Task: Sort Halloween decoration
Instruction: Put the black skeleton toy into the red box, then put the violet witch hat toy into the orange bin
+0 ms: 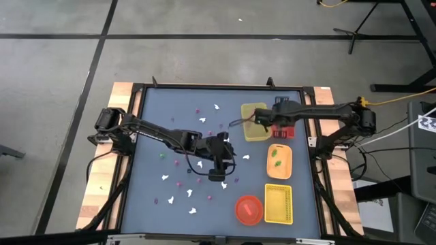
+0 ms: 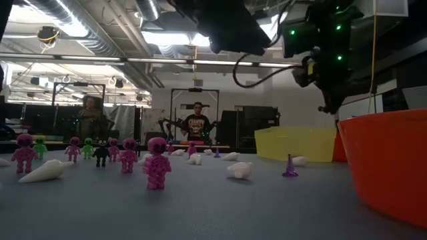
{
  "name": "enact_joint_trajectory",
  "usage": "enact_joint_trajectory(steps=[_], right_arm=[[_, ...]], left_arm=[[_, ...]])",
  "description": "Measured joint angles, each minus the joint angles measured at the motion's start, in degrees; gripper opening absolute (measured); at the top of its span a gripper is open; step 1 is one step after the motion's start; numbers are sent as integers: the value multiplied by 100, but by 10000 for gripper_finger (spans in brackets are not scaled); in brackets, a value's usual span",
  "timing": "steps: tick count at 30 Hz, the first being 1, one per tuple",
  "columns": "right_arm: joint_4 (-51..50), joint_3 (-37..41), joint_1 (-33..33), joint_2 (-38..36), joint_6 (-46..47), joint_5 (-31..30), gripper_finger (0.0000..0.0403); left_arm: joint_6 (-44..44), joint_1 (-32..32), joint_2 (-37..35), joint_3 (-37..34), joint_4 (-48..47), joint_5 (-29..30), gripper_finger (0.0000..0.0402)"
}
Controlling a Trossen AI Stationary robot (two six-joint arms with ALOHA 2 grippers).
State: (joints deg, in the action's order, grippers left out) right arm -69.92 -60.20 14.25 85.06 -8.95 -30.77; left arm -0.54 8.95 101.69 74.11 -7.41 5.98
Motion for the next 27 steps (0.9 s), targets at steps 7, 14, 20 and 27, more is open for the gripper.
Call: enact_joint_trajectory(steps=[7, 14, 20, 27], right_arm=[[-94, -2, 690, -2, -158, 1431, 32], [-68, -4, 882, -2, -188, 1641, 74], [-17, -9, 869, -2, -190, 1638, 138], [-9, -12, 869, -2, -188, 1636, 176]], left_arm=[[-24, 0, 4, 0, -66, 86, 167], [-42, 0, 7, 0, -80, 305, 167], [-44, -2, 9, 0, -116, 400, 167], [-50, -2, 11, 0, -114, 400, 167]])
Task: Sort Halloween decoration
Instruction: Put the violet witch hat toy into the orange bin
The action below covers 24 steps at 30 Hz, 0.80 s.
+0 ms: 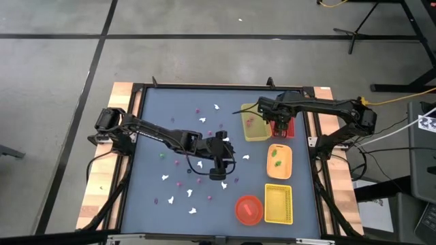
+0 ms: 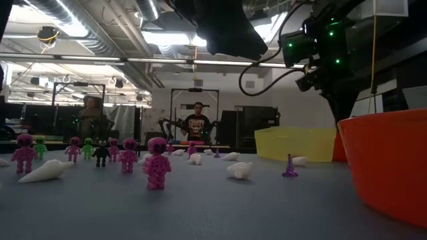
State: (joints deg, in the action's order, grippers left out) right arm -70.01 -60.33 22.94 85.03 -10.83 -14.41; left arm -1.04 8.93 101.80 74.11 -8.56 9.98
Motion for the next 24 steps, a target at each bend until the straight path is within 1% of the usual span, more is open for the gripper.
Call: enact_joint_trajectory(steps=[6, 11, 19, 24], right_arm=[[5, -1, 0, 0, 0, 0, 178], [8, -1, -2, 0, 0, -2, 178], [10, -1, -2, 0, 0, -2, 179], [10, -1, -4, 0, 2, -2, 179]], left_arm=[[-32, -4, 0, 0, 0, 15, 167], [-261, -94, 0, 0, -1, 246, 167], [-599, -535, 0, 0, 0, 287, 167], [-614, -926, 2, 0, 0, 301, 167]])
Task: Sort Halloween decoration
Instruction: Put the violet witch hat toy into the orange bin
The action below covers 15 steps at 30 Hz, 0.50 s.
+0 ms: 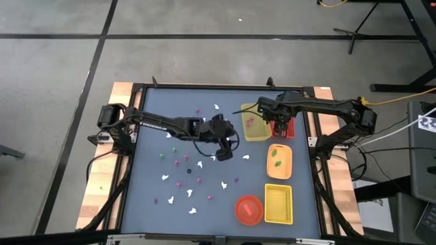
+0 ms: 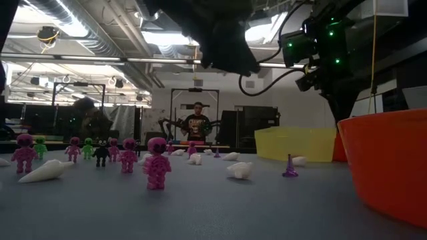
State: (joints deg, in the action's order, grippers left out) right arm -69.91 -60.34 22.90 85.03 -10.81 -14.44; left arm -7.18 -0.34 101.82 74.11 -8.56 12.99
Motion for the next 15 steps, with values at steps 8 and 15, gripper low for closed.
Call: enact_joint_trajectory(steps=[8, 15], right_arm=[[0, 0, 0, 0, 1, -2, 179], [2, 0, 0, 0, 1, -2, 179]], left_arm=[[-22, -594, 185, 0, 0, 7, 167], [-22, -979, 599, 0, 3, 56, 167]])
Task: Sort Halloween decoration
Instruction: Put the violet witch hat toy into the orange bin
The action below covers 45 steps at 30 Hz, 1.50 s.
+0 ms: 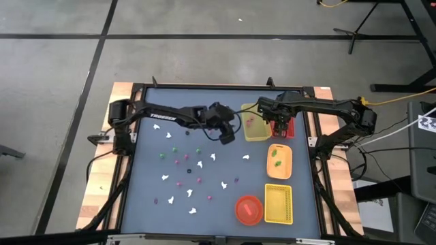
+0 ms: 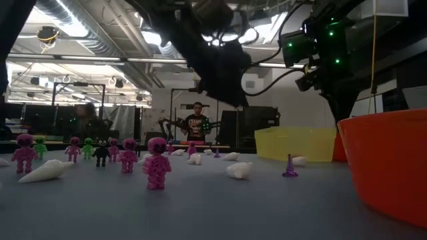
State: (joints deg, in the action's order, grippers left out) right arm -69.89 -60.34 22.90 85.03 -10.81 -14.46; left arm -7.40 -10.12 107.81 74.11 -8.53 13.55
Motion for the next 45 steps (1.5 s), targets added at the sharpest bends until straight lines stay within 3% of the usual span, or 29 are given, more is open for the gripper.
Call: enact_joint_trajectory(steps=[12, 26, 45], right_arm=[[80, -2, 0, 0, 2, 7, 179], [280, -2, 0, 0, 2, 11, 179], [286, -2, 0, 0, 2, 15, 179]], left_arm=[[-360, -361, 619, 0, -45, 125, 167], [-1019, -536, 705, 2, -516, 198, 167], [-1058, -536, 927, 2, -600, 192, 167]])
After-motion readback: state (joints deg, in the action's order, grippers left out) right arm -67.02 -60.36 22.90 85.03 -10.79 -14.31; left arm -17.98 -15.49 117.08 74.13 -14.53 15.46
